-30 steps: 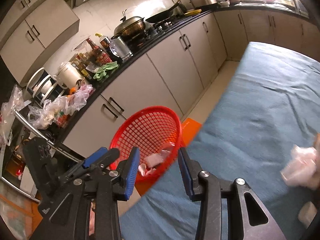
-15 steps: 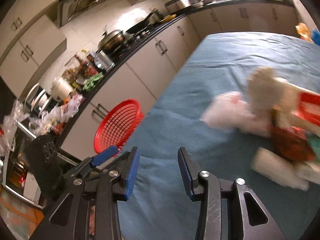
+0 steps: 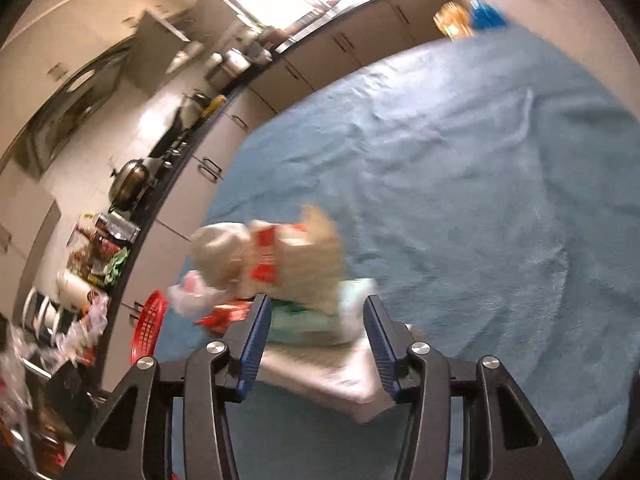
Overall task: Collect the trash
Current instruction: 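Move both tools back over the table toward the remaining trash, then grasp the long white medicine box with the right tool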
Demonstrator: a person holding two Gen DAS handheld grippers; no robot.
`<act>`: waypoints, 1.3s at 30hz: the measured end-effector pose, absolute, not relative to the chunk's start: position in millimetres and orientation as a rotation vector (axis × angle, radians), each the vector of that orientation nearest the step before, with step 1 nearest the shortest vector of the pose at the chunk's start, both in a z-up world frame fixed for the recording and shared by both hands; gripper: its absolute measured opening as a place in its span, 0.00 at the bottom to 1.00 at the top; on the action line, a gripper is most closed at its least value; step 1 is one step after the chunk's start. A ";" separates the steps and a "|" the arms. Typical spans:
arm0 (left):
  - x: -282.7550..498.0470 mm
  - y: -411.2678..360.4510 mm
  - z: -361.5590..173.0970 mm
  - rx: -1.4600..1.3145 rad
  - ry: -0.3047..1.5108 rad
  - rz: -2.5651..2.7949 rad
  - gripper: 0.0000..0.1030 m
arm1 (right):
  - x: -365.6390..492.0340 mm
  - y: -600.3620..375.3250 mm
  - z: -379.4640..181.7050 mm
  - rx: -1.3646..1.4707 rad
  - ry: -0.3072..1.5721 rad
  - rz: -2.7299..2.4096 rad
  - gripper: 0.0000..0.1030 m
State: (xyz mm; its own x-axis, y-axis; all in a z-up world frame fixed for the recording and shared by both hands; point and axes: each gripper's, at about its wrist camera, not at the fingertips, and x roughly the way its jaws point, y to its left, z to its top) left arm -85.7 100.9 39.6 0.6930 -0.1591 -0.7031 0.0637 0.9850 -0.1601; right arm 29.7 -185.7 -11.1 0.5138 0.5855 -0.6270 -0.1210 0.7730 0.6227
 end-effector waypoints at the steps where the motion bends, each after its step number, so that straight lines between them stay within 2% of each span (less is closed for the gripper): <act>1: -85.5 99.9 39.7 -0.121 0.798 -0.124 0.66 | 33.5 -190.9 -19.6 0.593 0.959 0.456 0.51; 4: -85.4 98.5 40.5 -0.114 0.803 -0.123 0.66 | 36.7 -192.3 -29.4 0.633 0.993 0.498 0.52; 10: -84.5 103.5 41.6 -0.120 0.805 -0.117 0.66 | 7.3 -160.9 -22.3 0.584 1.032 0.657 0.67; 17: -82.7 105.2 41.9 -0.123 0.811 -0.121 0.66 | -37.9 -100.2 0.9 0.180 1.011 0.689 0.68; 21: -83.2 103.2 41.9 -0.121 0.821 -0.130 0.66 | -36.2 -91.9 -3.3 0.145 1.016 0.647 0.68; 22: -83.2 102.6 42.5 -0.119 0.824 -0.133 0.66 | -36.0 -91.1 -4.6 0.131 1.024 0.631 0.64; 23: -83.4 102.0 42.9 -0.115 0.825 -0.136 0.66 | -35.5 -93.0 -6.2 0.136 1.031 0.617 0.55; 39: -82.9 103.3 38.7 -0.119 0.837 -0.132 0.67 | -22.3 -151.5 -4.8 0.218 1.062 0.498 0.56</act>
